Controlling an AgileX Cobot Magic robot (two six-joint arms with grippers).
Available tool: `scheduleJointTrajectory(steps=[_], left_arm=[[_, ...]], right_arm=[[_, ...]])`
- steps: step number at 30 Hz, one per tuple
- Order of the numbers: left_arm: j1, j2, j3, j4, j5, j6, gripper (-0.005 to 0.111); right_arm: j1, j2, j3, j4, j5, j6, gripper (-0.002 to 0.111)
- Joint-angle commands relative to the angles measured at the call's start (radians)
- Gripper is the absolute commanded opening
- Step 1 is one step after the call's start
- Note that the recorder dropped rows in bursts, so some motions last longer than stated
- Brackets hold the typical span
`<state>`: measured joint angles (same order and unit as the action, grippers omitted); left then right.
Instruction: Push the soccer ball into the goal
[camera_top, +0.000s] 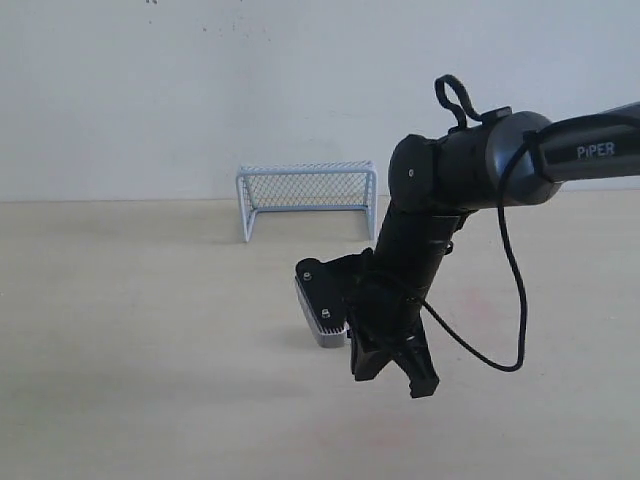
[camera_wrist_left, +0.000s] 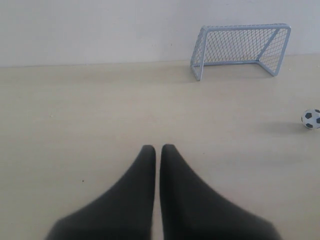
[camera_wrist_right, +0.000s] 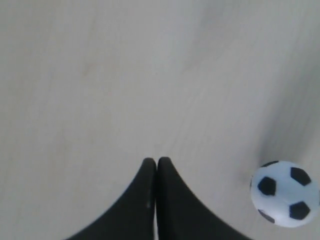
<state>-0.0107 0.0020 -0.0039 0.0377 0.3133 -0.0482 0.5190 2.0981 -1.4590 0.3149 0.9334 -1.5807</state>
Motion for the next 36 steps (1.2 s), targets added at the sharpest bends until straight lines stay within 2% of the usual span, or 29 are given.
scheduleJointTrajectory(steps=[1, 17, 19, 21, 23, 28, 36], left_arm=[[0.002, -0.002, 0.004, 0.004, 0.0, 0.004, 0.004], [0.002, -0.002, 0.004, 0.004, 0.0, 0.004, 0.004], [0.002, -0.002, 0.004, 0.004, 0.0, 0.004, 0.004], [0.002, -0.002, 0.004, 0.004, 0.0, 0.004, 0.004], [0.002, -0.002, 0.004, 0.004, 0.0, 0.004, 0.004], [0.002, -0.002, 0.004, 0.004, 0.0, 0.004, 0.004], [0.002, -0.002, 0.004, 0.004, 0.0, 0.004, 0.004]], right_arm=[[0.001, 0.01, -0.005, -0.02, -0.053, -0.006, 0.0], [0.001, 0.041, -0.007, -0.059, -0.151, -0.019, 0.0], [-0.002, 0.045, -0.009, -0.09, -0.351, -0.026, 0.0], [0.001, 0.021, -0.009, -0.132, -0.644, 0.098, 0.0], [0.024, -0.039, -0.007, -0.124, -0.761, 0.222, 0.0], [0.061, -0.152, -0.007, -0.129, -0.721, 0.222, 0.0], [0.047, -0.187, -0.007, -0.199, -0.475, 0.296, 0.0]])
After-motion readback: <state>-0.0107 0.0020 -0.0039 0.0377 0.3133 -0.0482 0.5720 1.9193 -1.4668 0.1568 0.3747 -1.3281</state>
